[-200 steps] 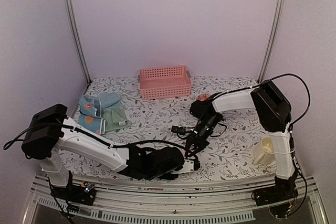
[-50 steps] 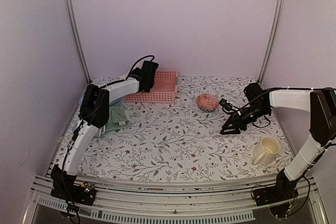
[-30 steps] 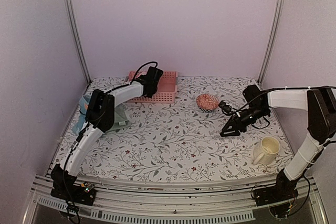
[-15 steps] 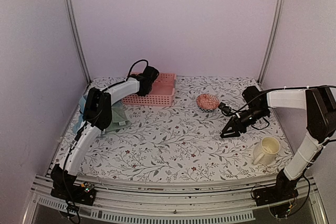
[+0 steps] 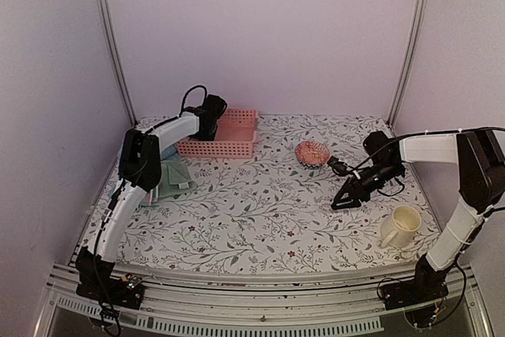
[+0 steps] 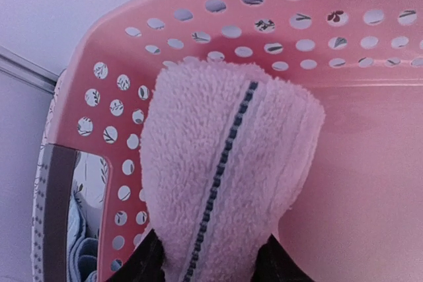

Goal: Roll the towels
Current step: Place the towel in the bin, then adjust the towel in the bin.

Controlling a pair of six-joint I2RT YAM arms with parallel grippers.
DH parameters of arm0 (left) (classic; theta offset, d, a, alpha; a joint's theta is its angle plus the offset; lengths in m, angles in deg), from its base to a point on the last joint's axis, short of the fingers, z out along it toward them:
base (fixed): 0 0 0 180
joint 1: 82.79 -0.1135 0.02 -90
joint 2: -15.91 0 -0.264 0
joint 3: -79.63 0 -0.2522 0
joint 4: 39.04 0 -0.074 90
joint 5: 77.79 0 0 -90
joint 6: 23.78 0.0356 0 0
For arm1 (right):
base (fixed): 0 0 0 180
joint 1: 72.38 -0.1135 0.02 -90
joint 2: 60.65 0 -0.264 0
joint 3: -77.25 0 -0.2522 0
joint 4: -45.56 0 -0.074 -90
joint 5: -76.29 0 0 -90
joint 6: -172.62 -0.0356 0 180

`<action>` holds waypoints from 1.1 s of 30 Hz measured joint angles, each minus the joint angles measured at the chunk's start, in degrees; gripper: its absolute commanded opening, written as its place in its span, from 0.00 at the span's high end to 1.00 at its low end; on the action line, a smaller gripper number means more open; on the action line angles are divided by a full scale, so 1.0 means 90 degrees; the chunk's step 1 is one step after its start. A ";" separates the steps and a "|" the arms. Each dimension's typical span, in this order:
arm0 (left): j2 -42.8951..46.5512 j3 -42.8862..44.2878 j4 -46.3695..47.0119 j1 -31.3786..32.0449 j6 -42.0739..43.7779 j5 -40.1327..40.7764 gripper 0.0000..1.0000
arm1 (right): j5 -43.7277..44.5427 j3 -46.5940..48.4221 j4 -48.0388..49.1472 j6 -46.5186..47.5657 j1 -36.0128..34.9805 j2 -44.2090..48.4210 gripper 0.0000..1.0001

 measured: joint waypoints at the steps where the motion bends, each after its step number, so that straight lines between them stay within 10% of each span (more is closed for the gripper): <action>1: 0.0061 -0.0058 -0.0002 -0.0027 -0.0051 -0.0109 0.54 | 0.0002 0.0000 -0.0005 0.0007 0.0000 0.0000 0.46; 17: 0.1591 -0.1214 0.0129 -0.0058 -0.0248 -0.1518 0.30 | -0.0002 0.0000 -0.0112 0.0085 0.0000 -0.0100 0.45; 33: 0.1316 -0.0510 0.0991 -0.0029 -0.0036 -0.4223 0.79 | 0.0000 0.0000 -0.0143 0.0126 0.0000 -0.0114 0.45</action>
